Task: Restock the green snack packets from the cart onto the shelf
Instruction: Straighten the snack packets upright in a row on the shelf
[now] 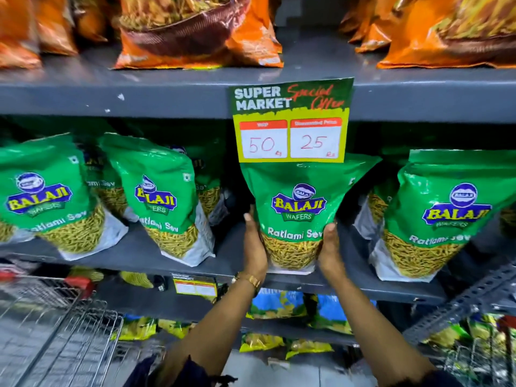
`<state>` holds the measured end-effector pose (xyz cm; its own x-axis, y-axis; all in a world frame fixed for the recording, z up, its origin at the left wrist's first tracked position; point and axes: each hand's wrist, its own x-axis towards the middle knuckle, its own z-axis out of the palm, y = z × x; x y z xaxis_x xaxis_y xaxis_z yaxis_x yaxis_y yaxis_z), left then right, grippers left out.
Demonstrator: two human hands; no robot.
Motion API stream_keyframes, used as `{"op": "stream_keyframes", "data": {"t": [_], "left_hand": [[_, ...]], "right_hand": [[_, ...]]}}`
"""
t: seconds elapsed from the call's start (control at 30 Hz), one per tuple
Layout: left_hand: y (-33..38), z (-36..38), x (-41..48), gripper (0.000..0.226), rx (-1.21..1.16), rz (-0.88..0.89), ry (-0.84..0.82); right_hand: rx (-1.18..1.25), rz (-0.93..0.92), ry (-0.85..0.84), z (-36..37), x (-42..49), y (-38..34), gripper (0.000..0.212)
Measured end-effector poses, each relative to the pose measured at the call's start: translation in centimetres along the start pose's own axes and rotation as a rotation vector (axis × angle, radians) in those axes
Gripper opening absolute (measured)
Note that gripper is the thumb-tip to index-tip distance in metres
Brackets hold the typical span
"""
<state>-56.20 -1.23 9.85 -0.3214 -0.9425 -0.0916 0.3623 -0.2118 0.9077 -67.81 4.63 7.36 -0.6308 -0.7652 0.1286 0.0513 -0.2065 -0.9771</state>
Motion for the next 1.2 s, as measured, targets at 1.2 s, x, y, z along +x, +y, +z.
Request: {"op": "stream_keyframes", "data": {"t": [1.2], "left_hand": [[9.2, -15.4, -1.9, 0.068, 0.598, 0.884, 0.251]], "right_hand": [[-0.386, -0.467, -0.213, 15.5, -9.7, -1.7, 0.090]]}}
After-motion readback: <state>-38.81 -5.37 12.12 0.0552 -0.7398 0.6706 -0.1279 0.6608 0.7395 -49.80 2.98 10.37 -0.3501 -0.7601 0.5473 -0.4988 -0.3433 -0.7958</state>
